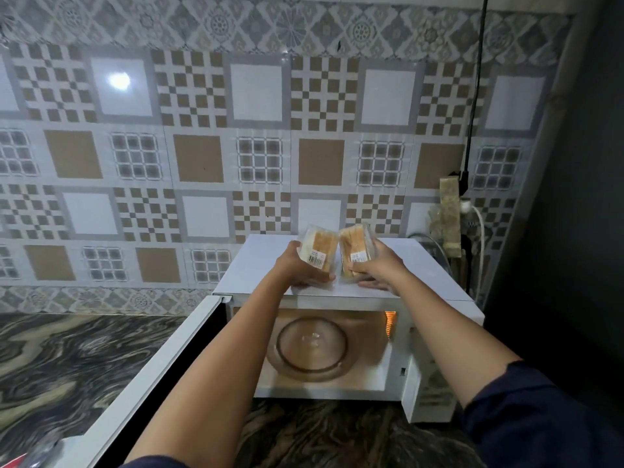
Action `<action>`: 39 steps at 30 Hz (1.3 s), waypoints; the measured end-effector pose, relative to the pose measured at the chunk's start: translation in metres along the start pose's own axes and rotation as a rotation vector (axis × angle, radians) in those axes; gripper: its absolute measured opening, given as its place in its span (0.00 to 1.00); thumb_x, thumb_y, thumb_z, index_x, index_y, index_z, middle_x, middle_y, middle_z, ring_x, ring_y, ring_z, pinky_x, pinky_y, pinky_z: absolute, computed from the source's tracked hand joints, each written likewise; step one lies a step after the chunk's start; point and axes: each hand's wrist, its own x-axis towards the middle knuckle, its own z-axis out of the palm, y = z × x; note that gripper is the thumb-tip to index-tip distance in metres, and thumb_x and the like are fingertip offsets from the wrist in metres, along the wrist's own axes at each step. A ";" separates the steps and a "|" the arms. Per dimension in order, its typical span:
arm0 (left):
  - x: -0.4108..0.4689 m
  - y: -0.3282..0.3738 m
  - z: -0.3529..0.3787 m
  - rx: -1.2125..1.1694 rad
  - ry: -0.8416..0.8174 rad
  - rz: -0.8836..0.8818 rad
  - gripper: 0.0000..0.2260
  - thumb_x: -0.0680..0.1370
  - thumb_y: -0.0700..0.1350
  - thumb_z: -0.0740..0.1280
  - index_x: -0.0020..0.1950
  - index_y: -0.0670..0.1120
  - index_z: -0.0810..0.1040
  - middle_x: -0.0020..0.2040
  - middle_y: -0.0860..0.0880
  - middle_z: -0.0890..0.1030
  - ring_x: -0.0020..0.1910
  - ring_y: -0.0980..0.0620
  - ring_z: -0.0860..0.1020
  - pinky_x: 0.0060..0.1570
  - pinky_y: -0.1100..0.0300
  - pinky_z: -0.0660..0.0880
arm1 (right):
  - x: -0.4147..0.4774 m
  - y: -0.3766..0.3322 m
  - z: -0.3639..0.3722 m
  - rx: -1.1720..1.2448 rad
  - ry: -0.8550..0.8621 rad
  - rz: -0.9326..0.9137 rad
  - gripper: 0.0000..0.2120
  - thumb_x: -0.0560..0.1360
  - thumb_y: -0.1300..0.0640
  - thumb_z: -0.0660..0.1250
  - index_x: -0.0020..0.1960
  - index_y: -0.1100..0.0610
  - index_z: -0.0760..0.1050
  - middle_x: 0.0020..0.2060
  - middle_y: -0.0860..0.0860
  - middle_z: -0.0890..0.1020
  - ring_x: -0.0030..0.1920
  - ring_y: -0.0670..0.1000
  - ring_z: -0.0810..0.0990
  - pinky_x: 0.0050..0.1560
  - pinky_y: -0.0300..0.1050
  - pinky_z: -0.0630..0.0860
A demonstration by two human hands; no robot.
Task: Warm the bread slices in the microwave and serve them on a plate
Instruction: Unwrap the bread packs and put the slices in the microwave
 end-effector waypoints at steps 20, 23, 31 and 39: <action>-0.226 -0.037 0.074 -0.573 0.127 0.130 0.40 0.62 0.40 0.79 0.70 0.47 0.65 0.60 0.49 0.77 0.58 0.51 0.78 0.56 0.54 0.77 | -0.189 0.101 -0.016 0.385 -0.074 -0.188 0.41 0.69 0.61 0.74 0.74 0.44 0.56 0.71 0.51 0.65 0.59 0.55 0.77 0.43 0.43 0.82; -0.258 -0.056 0.100 -0.606 0.106 0.089 0.41 0.62 0.42 0.79 0.71 0.48 0.63 0.63 0.47 0.76 0.59 0.49 0.77 0.58 0.51 0.77 | -0.225 0.132 -0.014 0.290 -0.034 -0.235 0.41 0.68 0.56 0.75 0.74 0.43 0.58 0.68 0.42 0.64 0.67 0.50 0.69 0.60 0.52 0.76; -0.321 -0.123 0.156 -0.607 0.074 -0.159 0.45 0.62 0.40 0.79 0.74 0.49 0.60 0.65 0.50 0.73 0.61 0.51 0.74 0.61 0.54 0.72 | -0.279 0.221 0.001 0.390 -0.088 -0.002 0.39 0.70 0.64 0.73 0.74 0.45 0.59 0.61 0.49 0.75 0.54 0.49 0.79 0.44 0.44 0.82; -0.341 -0.169 0.179 -0.493 0.149 -0.208 0.43 0.63 0.33 0.78 0.74 0.44 0.61 0.66 0.45 0.73 0.63 0.48 0.73 0.55 0.60 0.72 | -0.293 0.284 0.018 0.357 -0.076 0.204 0.39 0.70 0.65 0.72 0.75 0.49 0.57 0.64 0.54 0.74 0.54 0.52 0.78 0.41 0.42 0.82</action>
